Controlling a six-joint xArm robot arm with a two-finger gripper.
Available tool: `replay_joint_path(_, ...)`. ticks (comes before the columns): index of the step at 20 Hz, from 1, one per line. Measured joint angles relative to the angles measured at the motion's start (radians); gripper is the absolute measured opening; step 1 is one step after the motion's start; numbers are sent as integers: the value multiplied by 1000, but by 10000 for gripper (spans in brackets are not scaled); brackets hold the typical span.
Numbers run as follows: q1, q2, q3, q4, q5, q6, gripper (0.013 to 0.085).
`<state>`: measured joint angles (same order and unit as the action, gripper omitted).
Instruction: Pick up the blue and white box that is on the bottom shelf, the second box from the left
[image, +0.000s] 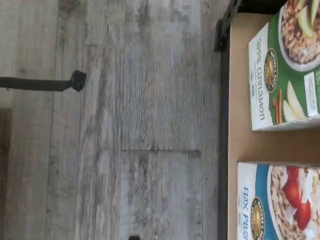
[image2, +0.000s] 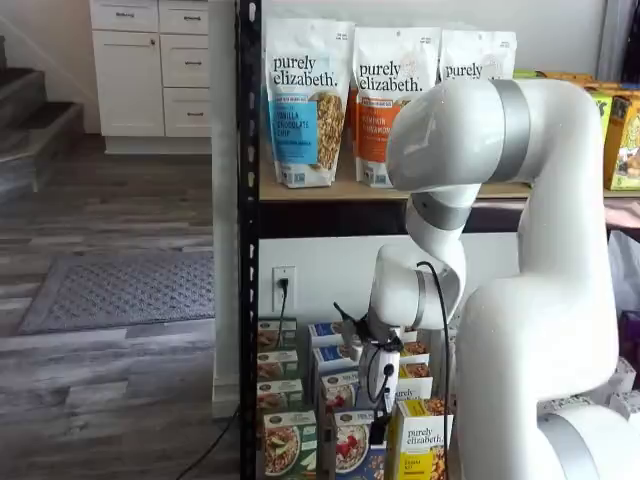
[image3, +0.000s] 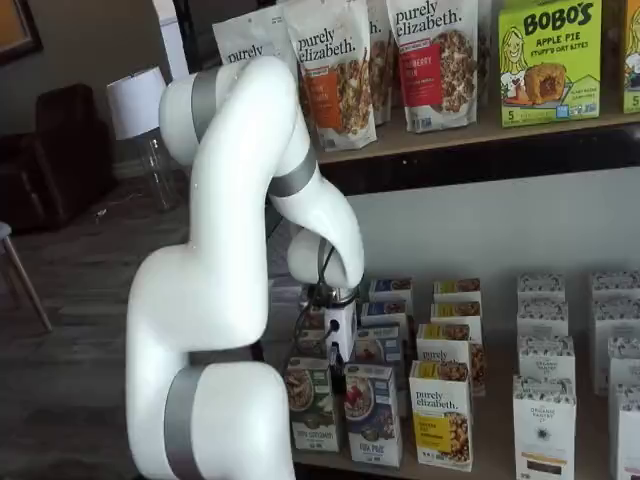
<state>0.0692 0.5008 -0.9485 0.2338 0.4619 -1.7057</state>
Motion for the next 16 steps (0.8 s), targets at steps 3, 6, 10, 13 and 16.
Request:
replay_joint_path(3, 5, 18, -33, 0, 60, 7, 850)
replay_joint_path(6, 15, 33, -44, 9, 57, 8, 850)
replay_joint_path(10, 25, 52, -49, 29, 23, -1, 850)
replay_joint_path(13, 30, 70, -56, 47, -4, -15, 850)
replay_joint_path(16, 32, 90, -69, 85, -27, -48, 850)
